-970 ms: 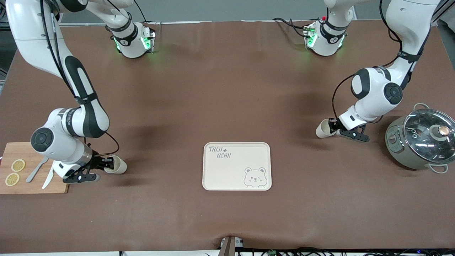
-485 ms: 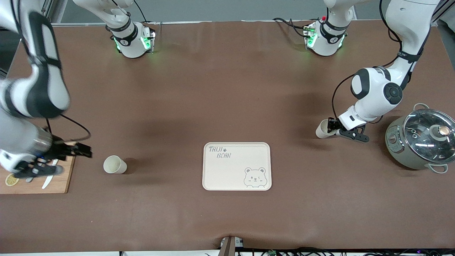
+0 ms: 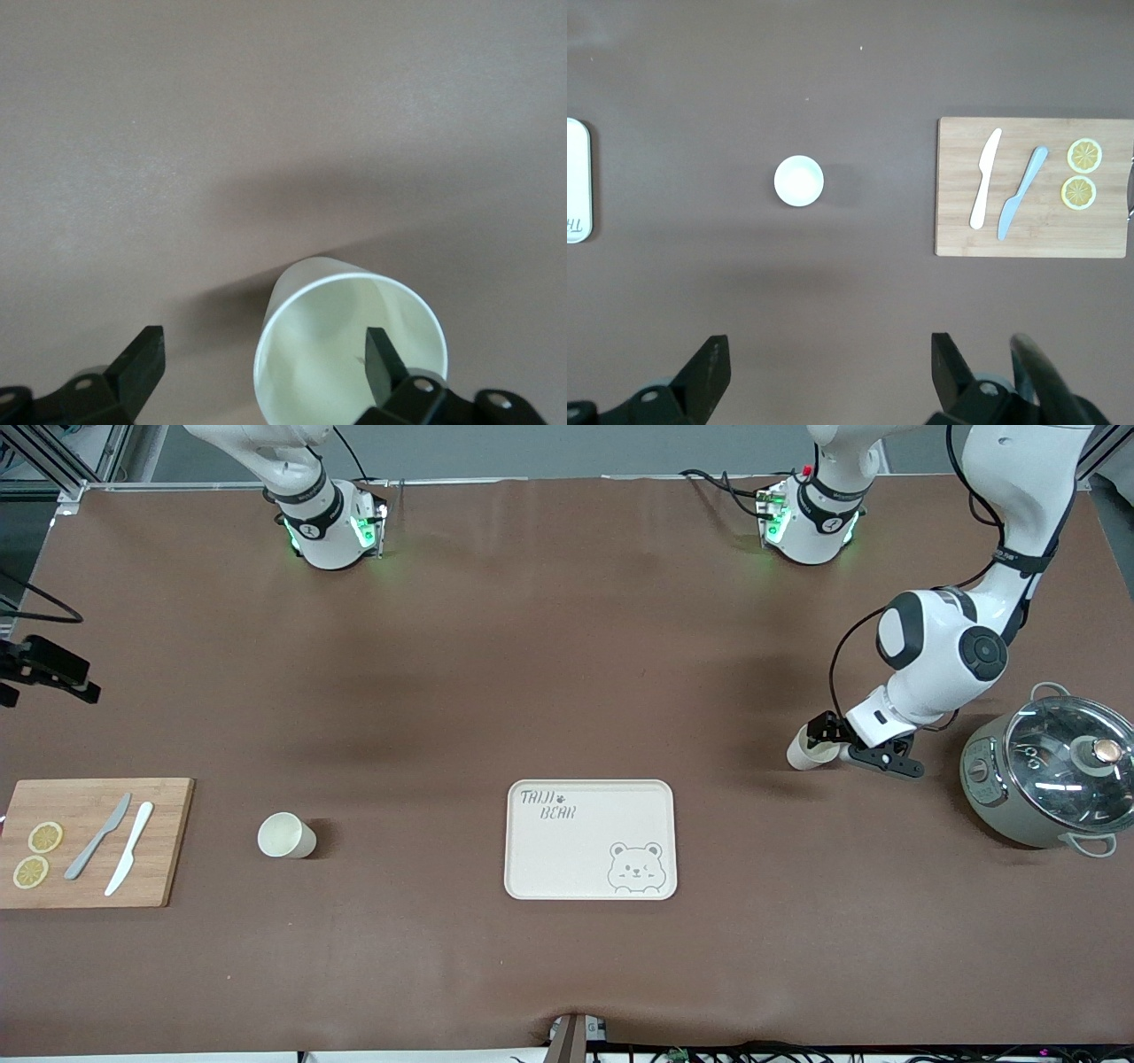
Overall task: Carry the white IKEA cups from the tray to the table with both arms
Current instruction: 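Lower the held cup beside the steel pot and open the left gripper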
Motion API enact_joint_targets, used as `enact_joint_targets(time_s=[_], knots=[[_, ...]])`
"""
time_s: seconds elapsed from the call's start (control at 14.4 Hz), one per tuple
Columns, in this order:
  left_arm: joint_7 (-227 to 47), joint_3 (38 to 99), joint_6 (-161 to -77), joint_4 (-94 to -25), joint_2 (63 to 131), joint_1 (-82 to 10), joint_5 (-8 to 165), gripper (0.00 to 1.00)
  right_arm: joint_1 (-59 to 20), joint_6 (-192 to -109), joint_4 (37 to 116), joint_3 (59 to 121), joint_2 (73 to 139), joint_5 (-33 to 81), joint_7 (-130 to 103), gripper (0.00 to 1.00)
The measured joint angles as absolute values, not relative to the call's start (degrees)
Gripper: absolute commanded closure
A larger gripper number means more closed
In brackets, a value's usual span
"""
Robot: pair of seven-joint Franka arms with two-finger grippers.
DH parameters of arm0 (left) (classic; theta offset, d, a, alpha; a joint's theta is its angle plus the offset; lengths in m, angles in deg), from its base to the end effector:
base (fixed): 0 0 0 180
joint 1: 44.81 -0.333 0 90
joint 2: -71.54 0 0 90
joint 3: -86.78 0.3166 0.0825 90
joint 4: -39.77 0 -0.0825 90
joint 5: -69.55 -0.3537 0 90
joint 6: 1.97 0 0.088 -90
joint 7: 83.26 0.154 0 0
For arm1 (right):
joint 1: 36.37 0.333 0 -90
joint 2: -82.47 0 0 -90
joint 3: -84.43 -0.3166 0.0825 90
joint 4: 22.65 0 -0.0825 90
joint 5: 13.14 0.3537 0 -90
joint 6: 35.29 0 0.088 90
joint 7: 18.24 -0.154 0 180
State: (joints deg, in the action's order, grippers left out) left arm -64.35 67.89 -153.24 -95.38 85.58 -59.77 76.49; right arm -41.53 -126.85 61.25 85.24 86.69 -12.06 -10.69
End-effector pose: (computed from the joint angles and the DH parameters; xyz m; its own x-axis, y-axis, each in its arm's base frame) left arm 0.5025 -0.0389 0.2146 0.9586 -0.2732 0.0809 -0.2815 -0.9519 0.1213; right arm 0.5508 -0.0544 0.5883 0.9977 0.0273 0.0618 0.0280 -0.9996 -0.0098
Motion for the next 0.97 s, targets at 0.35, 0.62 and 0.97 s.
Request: enact_joint_targets(time_s=[0.35,0.62,0.97], knots=[[-65.25,67.95,-148.55,-95.32,81.12,-59.8,76.49,0.0,-41.53,-126.51,60.7,85.16,86.92,-12.13,-10.69,0.0],[-67.97,68.11,-140.09,-89.48,79.83,-60.24,76.49,0.0,-41.56,-126.51,60.48,85.23,87.01,-12.24,-10.69,0.0],[-75.48,68.16,-131.68,-78.04,79.95,-60.58,74.74,0.0,-43.61,-126.51,60.21,85.61,87.01,-12.23,-10.65,0.0]])
